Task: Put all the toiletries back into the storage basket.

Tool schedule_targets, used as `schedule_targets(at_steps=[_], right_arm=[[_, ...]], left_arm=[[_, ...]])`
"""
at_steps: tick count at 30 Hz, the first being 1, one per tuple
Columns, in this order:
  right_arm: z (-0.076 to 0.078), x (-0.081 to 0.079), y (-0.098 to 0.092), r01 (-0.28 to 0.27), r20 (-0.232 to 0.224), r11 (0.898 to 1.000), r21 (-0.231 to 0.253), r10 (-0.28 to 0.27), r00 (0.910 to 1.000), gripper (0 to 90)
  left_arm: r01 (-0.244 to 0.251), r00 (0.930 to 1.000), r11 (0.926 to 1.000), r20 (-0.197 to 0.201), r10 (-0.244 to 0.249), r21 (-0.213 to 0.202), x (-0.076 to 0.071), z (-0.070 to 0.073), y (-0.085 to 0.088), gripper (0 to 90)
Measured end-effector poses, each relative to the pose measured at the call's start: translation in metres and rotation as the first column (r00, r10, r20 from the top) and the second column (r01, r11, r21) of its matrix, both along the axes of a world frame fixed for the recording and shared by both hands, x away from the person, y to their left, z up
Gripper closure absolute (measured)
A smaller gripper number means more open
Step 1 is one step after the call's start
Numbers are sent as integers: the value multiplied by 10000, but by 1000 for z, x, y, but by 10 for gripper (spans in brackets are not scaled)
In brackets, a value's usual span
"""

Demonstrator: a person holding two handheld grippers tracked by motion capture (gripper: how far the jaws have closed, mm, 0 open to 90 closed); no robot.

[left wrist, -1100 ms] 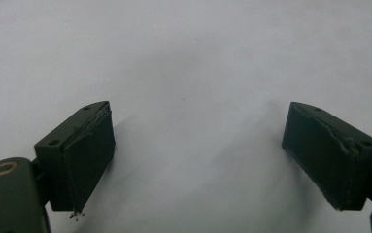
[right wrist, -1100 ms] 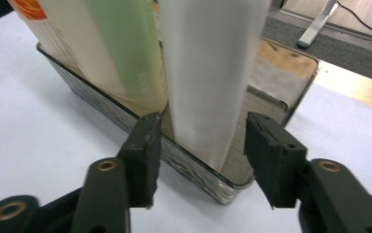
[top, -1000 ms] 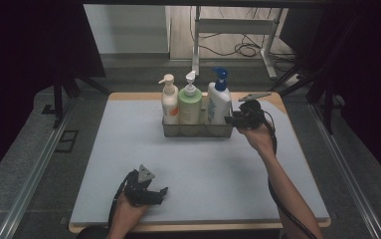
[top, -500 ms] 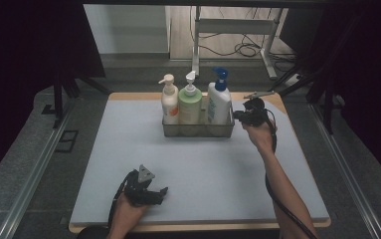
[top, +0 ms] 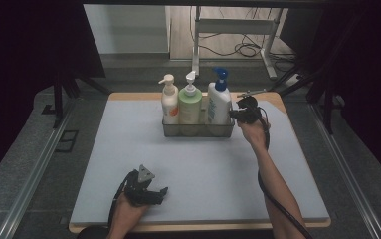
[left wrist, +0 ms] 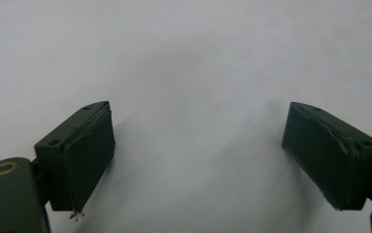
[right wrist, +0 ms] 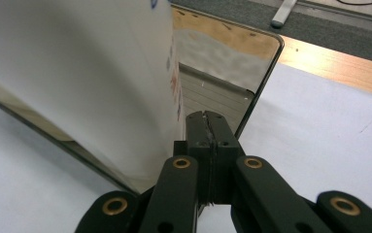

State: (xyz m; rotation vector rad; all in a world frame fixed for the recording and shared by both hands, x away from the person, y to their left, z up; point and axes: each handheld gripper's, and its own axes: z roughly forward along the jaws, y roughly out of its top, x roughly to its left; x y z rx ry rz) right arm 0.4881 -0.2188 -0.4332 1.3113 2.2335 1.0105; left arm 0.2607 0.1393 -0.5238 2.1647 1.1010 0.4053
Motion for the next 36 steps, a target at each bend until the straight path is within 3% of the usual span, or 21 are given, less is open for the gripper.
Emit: schedule_targets(at_steps=[12,36], right_arm=[[-12,7,5,-167,-73,9998,-69,167,9998,898],[-19,10,19,-497,-294,9986,-205,491,9984,893]], left_arm=[[7,10000,10000,-5,-7,9,0,0,0,117],[4,10000,10000,-5,-4,10,0,0,0,117]])
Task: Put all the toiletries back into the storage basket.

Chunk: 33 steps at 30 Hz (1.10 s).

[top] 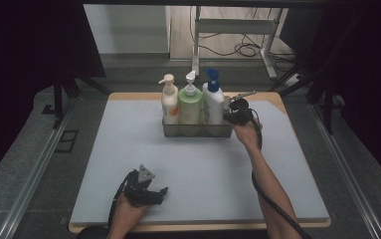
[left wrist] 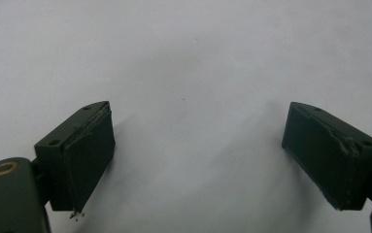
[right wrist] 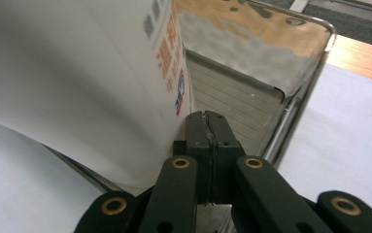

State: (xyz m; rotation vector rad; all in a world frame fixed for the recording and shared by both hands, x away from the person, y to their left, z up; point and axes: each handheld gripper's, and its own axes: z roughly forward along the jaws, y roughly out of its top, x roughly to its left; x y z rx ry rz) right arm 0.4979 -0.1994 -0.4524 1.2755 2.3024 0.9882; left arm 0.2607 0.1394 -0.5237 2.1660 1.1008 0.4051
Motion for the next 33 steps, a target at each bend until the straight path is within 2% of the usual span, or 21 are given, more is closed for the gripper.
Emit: schedule_targets(at_steps=[33], right_arm=[[-6,-3,15,-369,-246,9993,-88,367,9990,879]], left_arm=[[5,10000,10000,-2,-5,-1,0,0,0,117]])
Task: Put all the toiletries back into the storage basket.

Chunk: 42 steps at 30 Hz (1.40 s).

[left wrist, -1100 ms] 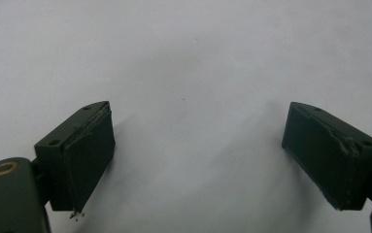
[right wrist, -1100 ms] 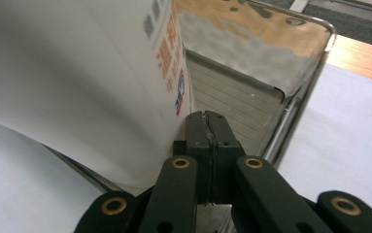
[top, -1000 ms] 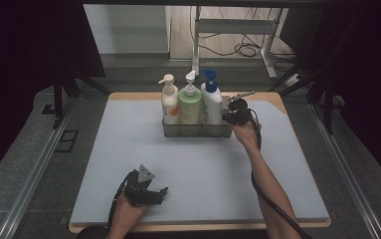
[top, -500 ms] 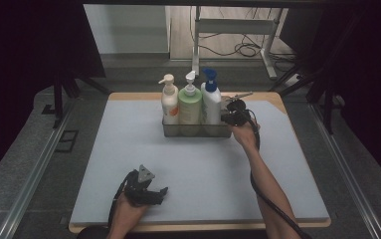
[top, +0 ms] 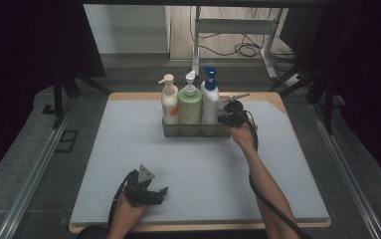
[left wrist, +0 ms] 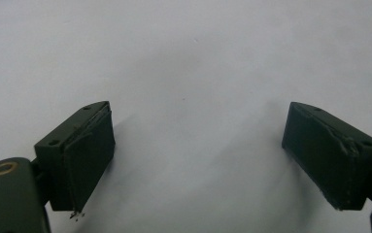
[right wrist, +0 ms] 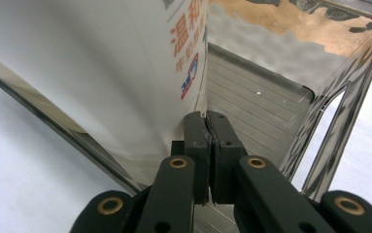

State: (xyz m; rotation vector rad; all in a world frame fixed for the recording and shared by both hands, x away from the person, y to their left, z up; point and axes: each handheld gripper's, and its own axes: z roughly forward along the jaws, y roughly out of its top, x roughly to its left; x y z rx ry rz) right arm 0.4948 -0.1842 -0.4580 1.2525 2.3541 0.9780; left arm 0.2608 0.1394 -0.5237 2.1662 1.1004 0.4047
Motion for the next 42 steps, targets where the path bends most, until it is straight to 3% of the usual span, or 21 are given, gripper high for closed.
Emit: schedule_targets(at_steps=[25,42], right_arm=[[2,-7,3,-233,88,9997,29,233,9997,872],[9,-12,-2,-181,421,9998,39,180,9990,798]], left_arm=[[-9,10000,10000,-1,9,-2,0,0,0,117],[-18,10000,10000,-4,18,-15,0,0,0,117]])
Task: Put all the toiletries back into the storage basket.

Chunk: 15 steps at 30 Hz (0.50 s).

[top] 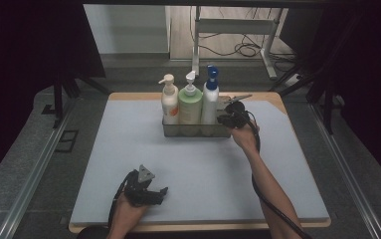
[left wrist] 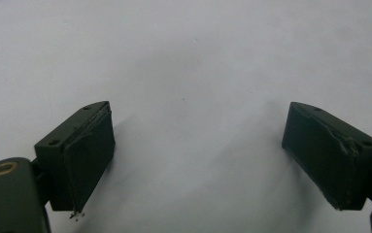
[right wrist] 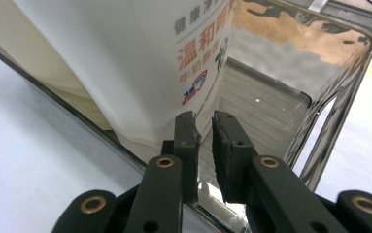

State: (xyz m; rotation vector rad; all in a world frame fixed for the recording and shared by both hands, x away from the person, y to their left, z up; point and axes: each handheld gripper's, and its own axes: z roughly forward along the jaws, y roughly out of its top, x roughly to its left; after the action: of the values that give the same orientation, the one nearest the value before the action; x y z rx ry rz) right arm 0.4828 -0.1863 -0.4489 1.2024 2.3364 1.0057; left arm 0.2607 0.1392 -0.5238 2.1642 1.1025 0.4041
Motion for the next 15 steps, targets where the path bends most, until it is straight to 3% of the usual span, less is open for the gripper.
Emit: schedule_targets(at_steps=[8,15], right_arm=[[3,-5,-5,9,169,10000,-49,-8,9999,718],[8,-11,-12,68,430,9998,194,-76,9990,590]], left_arm=[[5,10000,10000,5,-5,7,0,0,0,117],[9,10000,10000,7,-9,1,0,0,0,117]])
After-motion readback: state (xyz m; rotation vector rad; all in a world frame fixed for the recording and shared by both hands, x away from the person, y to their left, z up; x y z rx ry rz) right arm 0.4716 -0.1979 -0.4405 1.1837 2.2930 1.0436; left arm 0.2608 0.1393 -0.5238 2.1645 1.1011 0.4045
